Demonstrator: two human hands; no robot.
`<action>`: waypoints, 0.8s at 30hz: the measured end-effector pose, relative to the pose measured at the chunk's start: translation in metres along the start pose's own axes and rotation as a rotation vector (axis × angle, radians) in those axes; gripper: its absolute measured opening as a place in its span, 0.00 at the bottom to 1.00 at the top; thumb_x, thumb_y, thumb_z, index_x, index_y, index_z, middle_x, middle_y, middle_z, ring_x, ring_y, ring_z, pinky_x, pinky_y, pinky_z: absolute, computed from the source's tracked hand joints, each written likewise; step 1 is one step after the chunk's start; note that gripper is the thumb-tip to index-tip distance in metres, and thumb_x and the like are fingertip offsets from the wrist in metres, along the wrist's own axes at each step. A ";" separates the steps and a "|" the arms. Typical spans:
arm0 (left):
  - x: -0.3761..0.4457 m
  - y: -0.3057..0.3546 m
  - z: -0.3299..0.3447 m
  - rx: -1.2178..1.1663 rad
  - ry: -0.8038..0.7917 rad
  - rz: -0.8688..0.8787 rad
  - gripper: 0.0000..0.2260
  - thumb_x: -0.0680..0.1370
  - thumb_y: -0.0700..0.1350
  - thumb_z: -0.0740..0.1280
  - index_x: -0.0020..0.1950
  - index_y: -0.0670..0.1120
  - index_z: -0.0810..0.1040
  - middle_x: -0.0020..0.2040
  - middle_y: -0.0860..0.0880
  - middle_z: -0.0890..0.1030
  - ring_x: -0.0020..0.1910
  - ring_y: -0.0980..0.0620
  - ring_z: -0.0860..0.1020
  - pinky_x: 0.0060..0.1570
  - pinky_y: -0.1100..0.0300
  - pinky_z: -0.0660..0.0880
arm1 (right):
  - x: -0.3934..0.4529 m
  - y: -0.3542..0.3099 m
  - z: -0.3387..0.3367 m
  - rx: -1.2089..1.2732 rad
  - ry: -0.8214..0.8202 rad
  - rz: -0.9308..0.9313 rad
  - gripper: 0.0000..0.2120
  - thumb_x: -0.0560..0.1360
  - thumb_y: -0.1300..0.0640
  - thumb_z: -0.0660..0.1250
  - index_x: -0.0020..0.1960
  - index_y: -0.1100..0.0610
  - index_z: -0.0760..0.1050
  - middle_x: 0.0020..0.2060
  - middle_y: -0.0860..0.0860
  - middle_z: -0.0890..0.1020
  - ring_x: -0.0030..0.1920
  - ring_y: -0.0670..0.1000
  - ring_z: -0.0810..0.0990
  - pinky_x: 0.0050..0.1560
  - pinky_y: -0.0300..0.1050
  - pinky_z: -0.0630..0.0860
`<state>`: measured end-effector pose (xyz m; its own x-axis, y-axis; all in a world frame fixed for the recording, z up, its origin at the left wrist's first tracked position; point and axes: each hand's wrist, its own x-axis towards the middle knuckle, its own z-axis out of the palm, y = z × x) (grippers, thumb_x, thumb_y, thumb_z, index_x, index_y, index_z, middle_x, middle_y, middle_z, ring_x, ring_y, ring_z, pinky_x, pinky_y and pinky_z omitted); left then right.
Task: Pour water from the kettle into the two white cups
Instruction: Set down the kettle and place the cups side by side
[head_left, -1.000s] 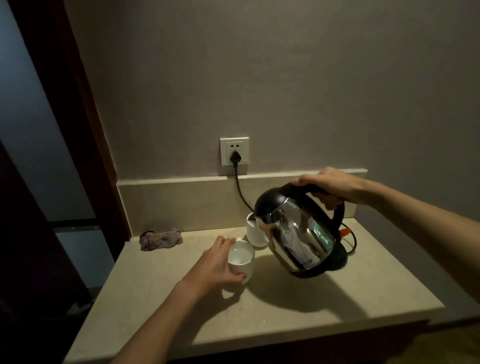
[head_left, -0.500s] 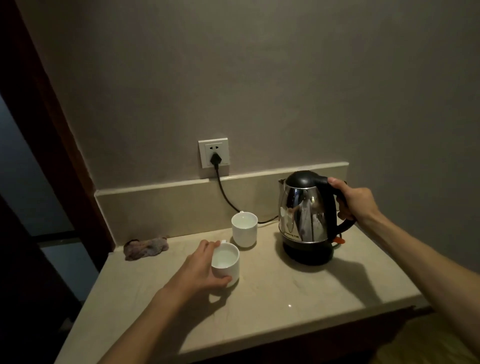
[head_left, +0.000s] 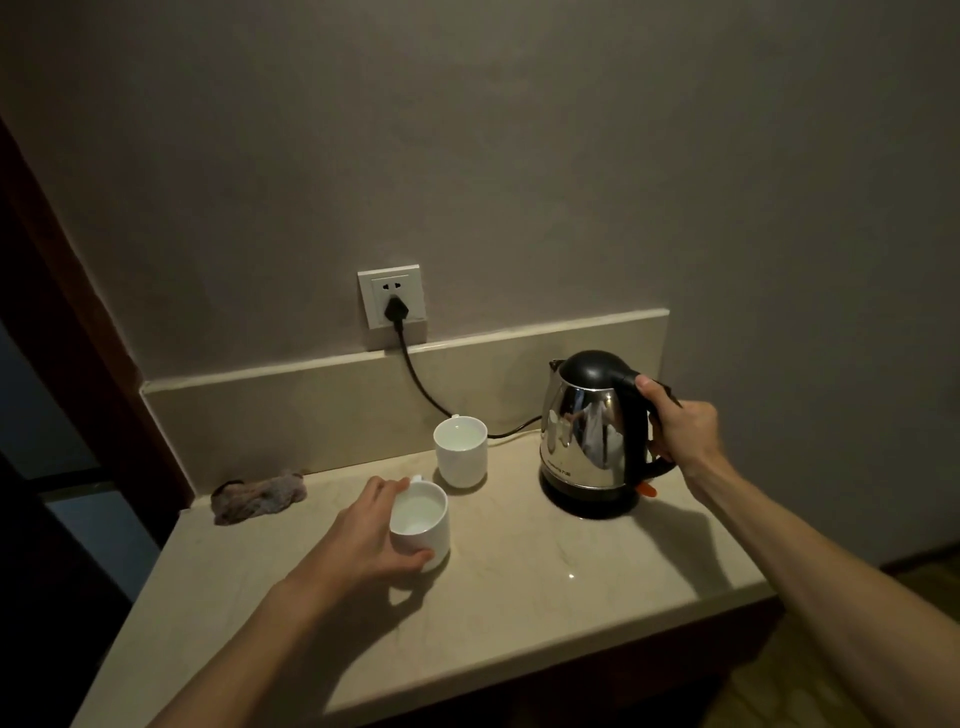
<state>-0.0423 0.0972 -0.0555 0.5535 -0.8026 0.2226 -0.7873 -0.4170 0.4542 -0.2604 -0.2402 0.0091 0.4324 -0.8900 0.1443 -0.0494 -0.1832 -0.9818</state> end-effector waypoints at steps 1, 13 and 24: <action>0.000 0.000 0.000 0.002 -0.002 -0.004 0.43 0.66 0.65 0.76 0.76 0.53 0.65 0.59 0.58 0.69 0.54 0.58 0.72 0.52 0.62 0.68 | -0.001 -0.001 0.000 -0.006 -0.016 -0.006 0.26 0.72 0.38 0.71 0.33 0.61 0.77 0.27 0.54 0.75 0.29 0.53 0.74 0.34 0.48 0.73; 0.000 0.001 -0.002 -0.010 -0.008 -0.019 0.45 0.64 0.68 0.73 0.76 0.51 0.65 0.58 0.57 0.69 0.55 0.55 0.73 0.52 0.60 0.70 | -0.007 0.014 -0.012 0.006 -0.060 -0.012 0.25 0.76 0.41 0.69 0.32 0.61 0.75 0.24 0.53 0.72 0.24 0.51 0.70 0.27 0.43 0.69; 0.015 -0.002 -0.005 -0.014 0.020 -0.084 0.41 0.65 0.63 0.77 0.73 0.50 0.68 0.60 0.56 0.71 0.57 0.54 0.73 0.56 0.58 0.71 | -0.007 0.018 -0.014 0.003 -0.102 -0.018 0.27 0.75 0.39 0.68 0.36 0.65 0.77 0.25 0.55 0.73 0.25 0.51 0.71 0.27 0.43 0.71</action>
<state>-0.0309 0.0888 -0.0489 0.6231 -0.7560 0.2006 -0.7339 -0.4765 0.4841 -0.2764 -0.2432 -0.0077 0.5225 -0.8396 0.1485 -0.0379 -0.1969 -0.9797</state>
